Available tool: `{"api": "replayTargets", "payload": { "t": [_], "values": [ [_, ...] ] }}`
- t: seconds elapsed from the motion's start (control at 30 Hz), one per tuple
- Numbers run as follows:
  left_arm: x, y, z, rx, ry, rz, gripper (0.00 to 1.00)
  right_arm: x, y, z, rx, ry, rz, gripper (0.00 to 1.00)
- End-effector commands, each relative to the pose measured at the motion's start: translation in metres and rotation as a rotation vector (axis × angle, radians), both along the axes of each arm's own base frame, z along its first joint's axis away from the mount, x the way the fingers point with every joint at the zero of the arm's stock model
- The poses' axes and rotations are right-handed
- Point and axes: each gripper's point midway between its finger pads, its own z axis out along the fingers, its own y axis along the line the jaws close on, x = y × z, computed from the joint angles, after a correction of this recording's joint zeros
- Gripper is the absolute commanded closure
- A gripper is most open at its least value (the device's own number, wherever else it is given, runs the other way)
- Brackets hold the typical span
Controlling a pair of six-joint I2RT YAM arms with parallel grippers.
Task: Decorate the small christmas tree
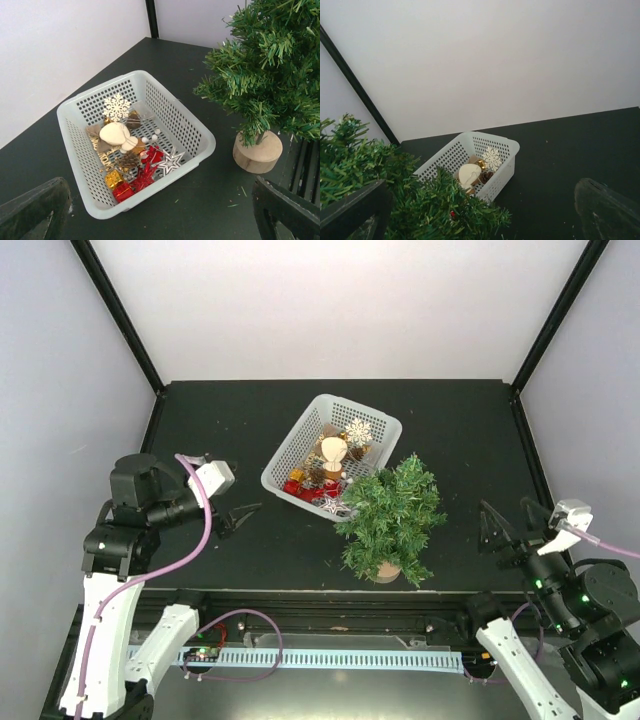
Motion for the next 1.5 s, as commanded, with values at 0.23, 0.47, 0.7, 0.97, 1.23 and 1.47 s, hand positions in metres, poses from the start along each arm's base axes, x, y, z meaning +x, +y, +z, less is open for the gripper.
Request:
{"api": "replayTargets", "payload": {
  "t": [0.23, 0.47, 0.7, 0.97, 1.23, 1.47],
  "values": [
    [0.011, 0.001, -0.006, -0.033, 0.025, 0.039, 0.01, 0.0, -0.004, -0.024, -0.03, 0.114, -0.023, 0.0],
    [0.091, 0.043, -0.045, 0.11, 0.134, 0.353, 0.01, 0.018, -0.031, -0.059, 0.039, 0.299, -0.247, 0.0],
    [0.159, 0.049, -0.094, 0.18, 0.245, 0.403, 0.03, 0.046, -0.015, -0.087, 0.106, 0.381, -0.248, 0.0],
    [0.232, 0.023, -0.142, 0.185, 0.449, 0.269, 0.06, 0.063, -0.004, -0.078, 0.121, 0.346, -0.217, 0.02],
    [0.281, -0.006, -0.164, 0.175, 0.556, 0.166, 0.09, 0.077, 0.007, -0.106, 0.072, 0.443, -0.201, 0.0],
    [0.299, -0.024, -0.199, 0.244, 0.619, 0.127, 0.09, 0.089, 0.011, -0.113, 0.075, 0.454, -0.206, 0.0]
  ]
}}
